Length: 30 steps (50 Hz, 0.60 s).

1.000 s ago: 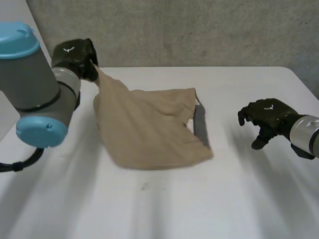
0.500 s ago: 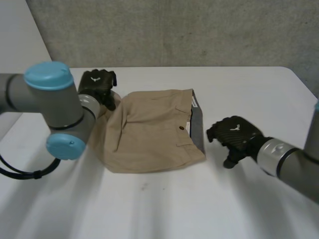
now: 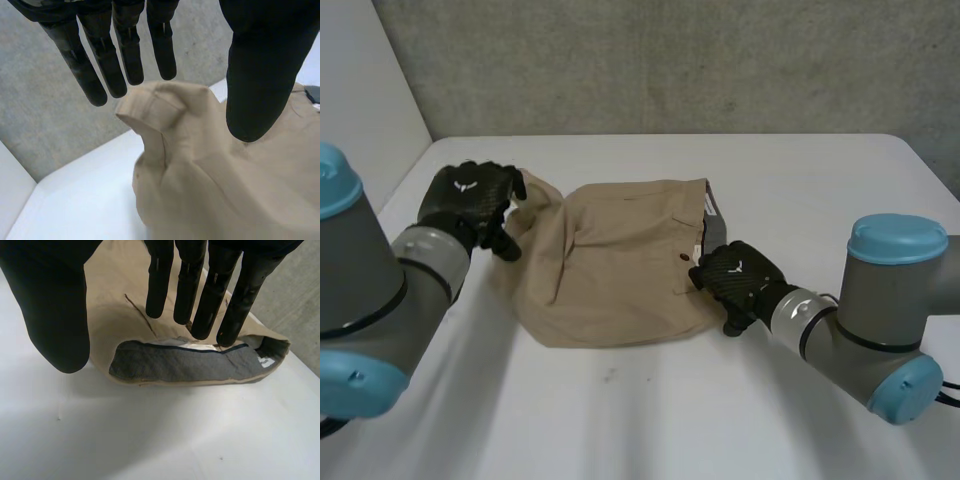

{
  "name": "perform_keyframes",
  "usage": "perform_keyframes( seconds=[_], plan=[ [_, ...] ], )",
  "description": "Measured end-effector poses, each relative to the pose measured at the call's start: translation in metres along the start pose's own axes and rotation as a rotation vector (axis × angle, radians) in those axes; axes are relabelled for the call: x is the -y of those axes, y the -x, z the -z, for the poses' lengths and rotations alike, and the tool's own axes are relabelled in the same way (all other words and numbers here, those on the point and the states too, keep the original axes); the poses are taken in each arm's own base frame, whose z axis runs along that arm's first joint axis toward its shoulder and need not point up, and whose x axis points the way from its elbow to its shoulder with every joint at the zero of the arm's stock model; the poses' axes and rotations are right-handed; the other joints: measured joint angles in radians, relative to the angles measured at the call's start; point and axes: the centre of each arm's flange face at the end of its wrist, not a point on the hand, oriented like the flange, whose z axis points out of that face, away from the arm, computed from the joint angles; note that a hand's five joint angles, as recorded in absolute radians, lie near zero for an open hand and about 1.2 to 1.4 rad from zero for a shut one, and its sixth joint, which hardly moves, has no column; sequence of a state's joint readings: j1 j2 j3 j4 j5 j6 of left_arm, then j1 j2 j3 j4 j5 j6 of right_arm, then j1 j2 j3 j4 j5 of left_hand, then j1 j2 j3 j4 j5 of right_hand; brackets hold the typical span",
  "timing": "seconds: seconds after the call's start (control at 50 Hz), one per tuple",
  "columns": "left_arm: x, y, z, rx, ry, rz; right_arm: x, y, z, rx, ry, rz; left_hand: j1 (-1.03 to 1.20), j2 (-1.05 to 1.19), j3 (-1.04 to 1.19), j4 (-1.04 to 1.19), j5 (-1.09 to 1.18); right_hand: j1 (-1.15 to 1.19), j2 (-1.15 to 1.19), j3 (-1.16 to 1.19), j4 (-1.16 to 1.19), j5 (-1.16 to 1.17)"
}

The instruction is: Fold the shorts.

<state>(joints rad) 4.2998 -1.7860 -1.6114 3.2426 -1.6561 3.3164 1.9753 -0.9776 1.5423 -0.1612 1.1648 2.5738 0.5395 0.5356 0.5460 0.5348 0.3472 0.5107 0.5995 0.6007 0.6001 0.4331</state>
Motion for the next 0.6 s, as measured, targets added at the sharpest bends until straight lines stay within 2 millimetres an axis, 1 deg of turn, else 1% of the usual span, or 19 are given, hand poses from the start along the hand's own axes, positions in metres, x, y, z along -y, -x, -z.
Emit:
perform_keyframes(
  seconds=[0.26,0.52,0.54,0.56,0.6],
  plan=[
    [-0.018,-0.004,0.026,-0.052,0.072,-0.004,0.001,0.007,-0.01,0.017,-0.012,0.01,0.0,0.0,0.0,-0.002,0.0,0.058,0.055,0.066,0.065,0.039],
    [-0.019,0.003,0.04,-0.032,0.079,-0.001,-0.002,0.004,-0.02,0.006,-0.008,0.012,0.0,0.0,0.0,-0.002,0.0,0.142,0.164,0.161,0.161,0.113],
    [-0.019,0.004,0.042,-0.03,0.079,-0.001,-0.003,0.004,-0.021,0.005,-0.008,0.012,0.0,0.0,0.0,-0.002,0.0,0.182,0.214,0.212,0.207,0.154],
    [-0.019,0.004,0.042,-0.029,0.078,0.0,-0.003,0.004,-0.022,0.004,-0.007,0.012,0.0,0.0,0.0,-0.002,0.0,0.274,0.324,0.324,0.325,0.272],
    [-0.02,0.005,0.045,-0.028,0.081,0.0,-0.003,0.004,-0.024,0.003,-0.009,0.012,0.0,0.0,0.0,-0.002,0.0,0.401,0.492,0.485,0.489,0.439]
  ],
)
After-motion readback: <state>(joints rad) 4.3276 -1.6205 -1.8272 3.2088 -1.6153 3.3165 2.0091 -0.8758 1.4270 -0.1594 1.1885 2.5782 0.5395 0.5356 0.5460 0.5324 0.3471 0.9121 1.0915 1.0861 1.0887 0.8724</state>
